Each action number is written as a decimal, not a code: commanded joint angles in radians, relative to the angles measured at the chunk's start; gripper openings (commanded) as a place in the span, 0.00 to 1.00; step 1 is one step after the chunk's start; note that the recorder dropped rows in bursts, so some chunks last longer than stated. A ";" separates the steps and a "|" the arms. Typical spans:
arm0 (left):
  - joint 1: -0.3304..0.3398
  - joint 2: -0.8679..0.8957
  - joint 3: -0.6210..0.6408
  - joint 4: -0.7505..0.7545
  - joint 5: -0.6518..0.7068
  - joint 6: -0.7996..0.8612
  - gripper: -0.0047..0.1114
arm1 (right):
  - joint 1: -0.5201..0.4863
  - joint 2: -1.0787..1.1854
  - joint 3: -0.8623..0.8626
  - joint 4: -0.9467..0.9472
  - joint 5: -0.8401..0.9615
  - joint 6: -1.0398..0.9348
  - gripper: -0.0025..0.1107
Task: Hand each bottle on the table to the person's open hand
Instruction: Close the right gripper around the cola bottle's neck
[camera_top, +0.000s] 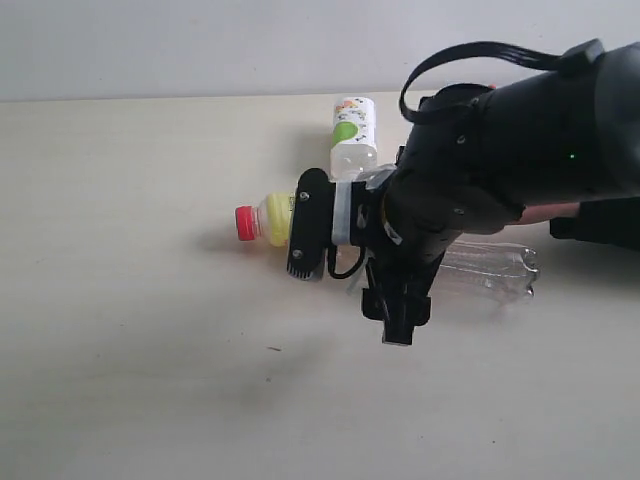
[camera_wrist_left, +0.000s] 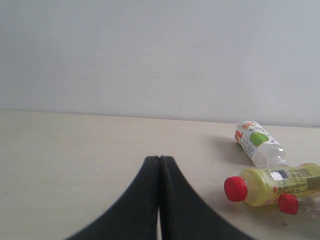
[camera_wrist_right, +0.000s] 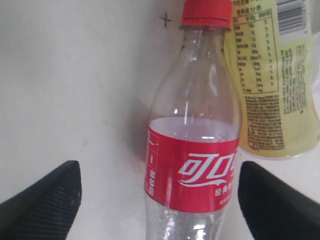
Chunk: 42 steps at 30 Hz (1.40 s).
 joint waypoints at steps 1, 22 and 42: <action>0.001 -0.006 0.003 -0.008 -0.001 0.001 0.04 | 0.001 0.045 -0.008 -0.148 0.002 0.144 0.78; 0.001 -0.006 0.003 -0.008 -0.001 0.001 0.04 | 0.001 0.143 -0.008 -0.393 -0.001 0.370 0.78; 0.001 -0.006 0.003 -0.008 -0.001 0.001 0.04 | 0.001 0.191 -0.008 -0.481 0.004 0.450 0.78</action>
